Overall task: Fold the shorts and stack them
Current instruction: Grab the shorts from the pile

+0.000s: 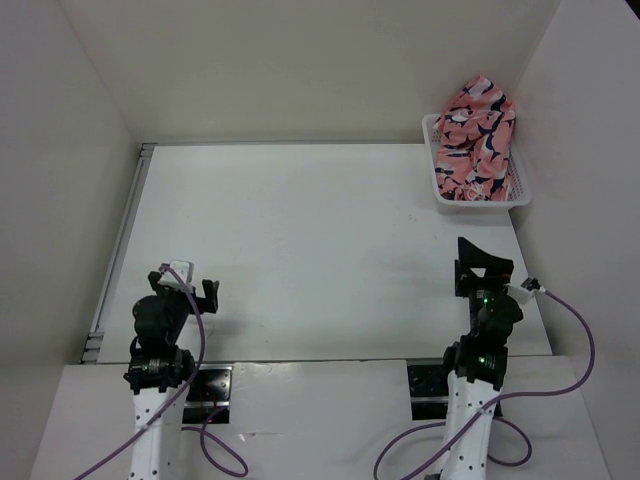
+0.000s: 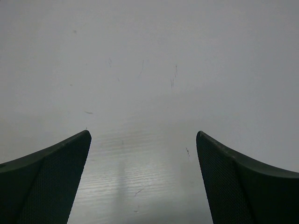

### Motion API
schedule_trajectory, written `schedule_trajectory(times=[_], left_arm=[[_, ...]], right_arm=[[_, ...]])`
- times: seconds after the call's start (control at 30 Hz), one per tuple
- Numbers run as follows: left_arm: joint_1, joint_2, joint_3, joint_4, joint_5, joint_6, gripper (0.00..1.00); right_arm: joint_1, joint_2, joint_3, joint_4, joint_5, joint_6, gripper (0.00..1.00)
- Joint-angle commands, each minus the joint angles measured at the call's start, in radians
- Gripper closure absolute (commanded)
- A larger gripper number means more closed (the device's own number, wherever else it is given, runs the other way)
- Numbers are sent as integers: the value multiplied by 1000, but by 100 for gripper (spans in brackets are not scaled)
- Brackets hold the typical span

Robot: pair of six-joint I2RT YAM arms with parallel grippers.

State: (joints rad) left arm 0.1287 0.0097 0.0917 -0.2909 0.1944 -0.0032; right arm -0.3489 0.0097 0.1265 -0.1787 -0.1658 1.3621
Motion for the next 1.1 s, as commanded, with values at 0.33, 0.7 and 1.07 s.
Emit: schedule_trajectory(times=[0.33, 0.7, 1.07], left_arm=[[-1, 393, 353, 18, 39, 3, 0], [-14, 1025, 743, -185, 192, 3, 0], [-23, 1165, 816, -194, 162, 3, 0]], right_arm=[[309, 895, 751, 27, 562, -654, 0], [231, 1801, 1475, -135, 727, -889, 0], [180, 2164, 1701, -268, 713, -952, 0]])
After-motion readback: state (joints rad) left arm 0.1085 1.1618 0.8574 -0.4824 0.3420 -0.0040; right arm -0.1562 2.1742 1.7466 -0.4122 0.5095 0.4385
